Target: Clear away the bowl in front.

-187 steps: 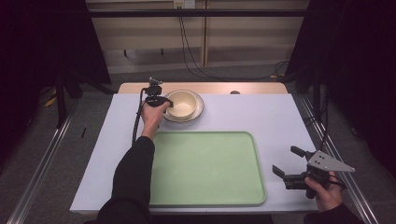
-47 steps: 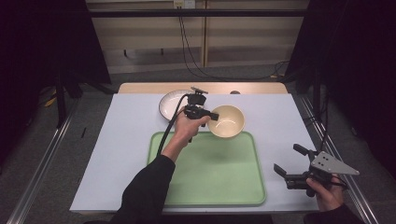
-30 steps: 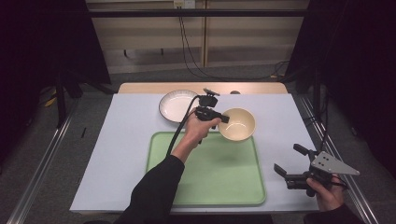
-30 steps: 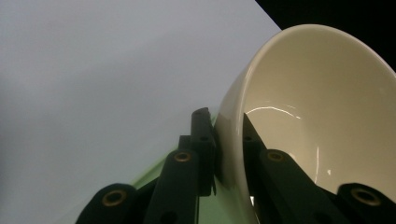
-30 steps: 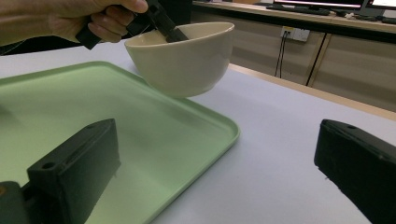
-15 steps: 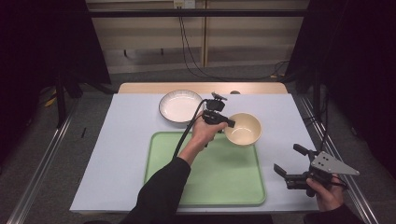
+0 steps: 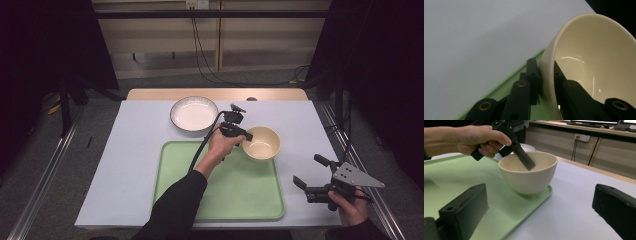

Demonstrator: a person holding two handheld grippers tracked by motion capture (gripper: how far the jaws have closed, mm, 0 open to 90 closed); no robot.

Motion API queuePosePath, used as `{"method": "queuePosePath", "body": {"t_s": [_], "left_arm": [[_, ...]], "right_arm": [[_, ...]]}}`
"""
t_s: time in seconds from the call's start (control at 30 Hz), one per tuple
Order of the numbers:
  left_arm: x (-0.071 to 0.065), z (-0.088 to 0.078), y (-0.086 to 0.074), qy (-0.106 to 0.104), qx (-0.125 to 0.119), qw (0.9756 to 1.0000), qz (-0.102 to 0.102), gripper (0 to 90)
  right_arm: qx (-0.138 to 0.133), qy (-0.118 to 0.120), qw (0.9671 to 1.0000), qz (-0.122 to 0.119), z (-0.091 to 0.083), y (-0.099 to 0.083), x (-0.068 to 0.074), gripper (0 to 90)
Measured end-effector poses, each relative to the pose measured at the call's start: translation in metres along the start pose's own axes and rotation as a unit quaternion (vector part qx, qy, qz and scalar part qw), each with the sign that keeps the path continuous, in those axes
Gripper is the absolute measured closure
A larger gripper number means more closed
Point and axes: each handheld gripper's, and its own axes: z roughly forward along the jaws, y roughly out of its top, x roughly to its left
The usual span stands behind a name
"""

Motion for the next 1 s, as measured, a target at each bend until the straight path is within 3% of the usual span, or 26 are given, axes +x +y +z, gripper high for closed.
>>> {"method": "queuePosePath", "body": {"t_s": [0.27,0.3,0.4,0.63,0.77,0.93,1.0], "left_arm": [[0.001,0.009,-0.003,0.006,0.006,1.0000,0.000,82.3],[0.002,0.009,-0.004,0.012,0.012,0.9998,0.008,82.3],[0.001,0.011,-0.004,0.010,0.001,0.9999,-0.012,82.4],[-0.002,0.014,-0.002,0.019,-0.001,0.9998,0.002,81.2],[0.001,0.012,-0.003,0.009,-0.003,1.0000,0.000,80.4],[0.001,0.013,-0.004,0.007,-0.008,0.9999,0.010,78.6],[0.001,0.013,-0.004,0.009,-0.017,0.9998,0.001,75.8]], "right_arm": [[-0.002,-0.003,1.0000,0.002,0.000,0.000,0.000,0.0],[-0.003,-0.005,1.0000,0.000,0.000,0.000,0.000,0.0],[-0.002,-0.003,1.0000,0.002,0.000,0.000,0.000,0.0],[0.001,-0.001,1.0000,-0.002,0.001,0.000,0.001,0.0],[-0.001,-0.002,1.0000,-0.003,0.001,0.000,0.000,0.0],[0.000,0.001,1.0000,-0.004,0.000,0.000,0.000,0.0],[0.000,-0.003,1.0000,-0.003,0.001,0.000,0.000,0.0]]}}
